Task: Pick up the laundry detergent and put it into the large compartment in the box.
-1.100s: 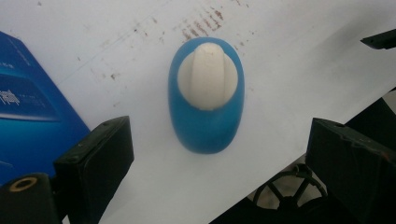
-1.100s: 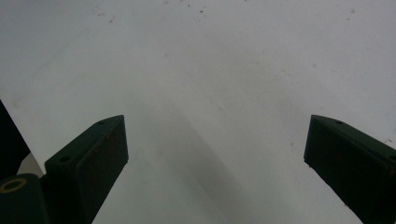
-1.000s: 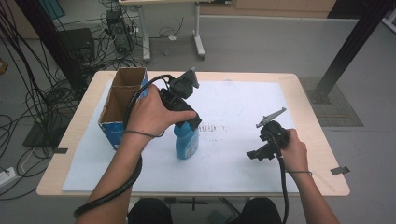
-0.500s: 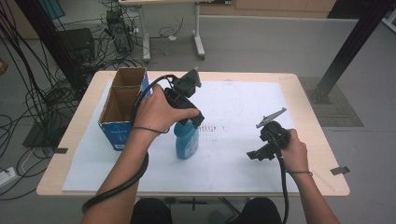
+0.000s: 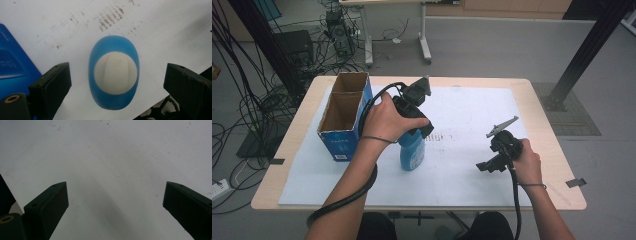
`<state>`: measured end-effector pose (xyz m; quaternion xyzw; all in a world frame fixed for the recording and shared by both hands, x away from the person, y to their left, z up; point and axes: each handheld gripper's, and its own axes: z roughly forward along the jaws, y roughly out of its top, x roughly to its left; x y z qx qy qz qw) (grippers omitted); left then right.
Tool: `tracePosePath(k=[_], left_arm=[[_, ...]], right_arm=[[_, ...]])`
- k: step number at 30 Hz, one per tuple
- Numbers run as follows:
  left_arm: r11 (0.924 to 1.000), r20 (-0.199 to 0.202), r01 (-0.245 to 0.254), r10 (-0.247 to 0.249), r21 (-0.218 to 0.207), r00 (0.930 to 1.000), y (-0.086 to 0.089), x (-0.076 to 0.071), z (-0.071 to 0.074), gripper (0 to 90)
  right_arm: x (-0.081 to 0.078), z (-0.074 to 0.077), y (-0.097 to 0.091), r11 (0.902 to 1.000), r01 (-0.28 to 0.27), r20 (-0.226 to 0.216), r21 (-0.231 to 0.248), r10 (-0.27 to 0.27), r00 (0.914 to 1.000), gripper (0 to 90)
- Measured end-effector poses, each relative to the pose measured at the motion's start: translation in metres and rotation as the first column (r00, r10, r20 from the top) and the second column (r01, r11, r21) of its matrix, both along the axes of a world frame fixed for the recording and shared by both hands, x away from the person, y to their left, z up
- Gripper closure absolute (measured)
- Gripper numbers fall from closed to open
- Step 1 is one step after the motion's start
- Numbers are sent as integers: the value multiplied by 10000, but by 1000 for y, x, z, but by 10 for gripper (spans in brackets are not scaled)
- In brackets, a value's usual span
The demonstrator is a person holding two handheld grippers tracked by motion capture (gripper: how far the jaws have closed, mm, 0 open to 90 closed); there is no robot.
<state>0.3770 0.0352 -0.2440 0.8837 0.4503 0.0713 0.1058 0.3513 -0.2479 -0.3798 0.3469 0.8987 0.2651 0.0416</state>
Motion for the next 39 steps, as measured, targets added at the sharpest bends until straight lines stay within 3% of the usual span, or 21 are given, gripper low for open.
tracePosePath(k=[39], left_arm=[[9997,-223,-159,163,162,9996,-2,9,-31,80]], right_arm=[[1,-4,0,10000,-1,-61,8,1,10000,61]])
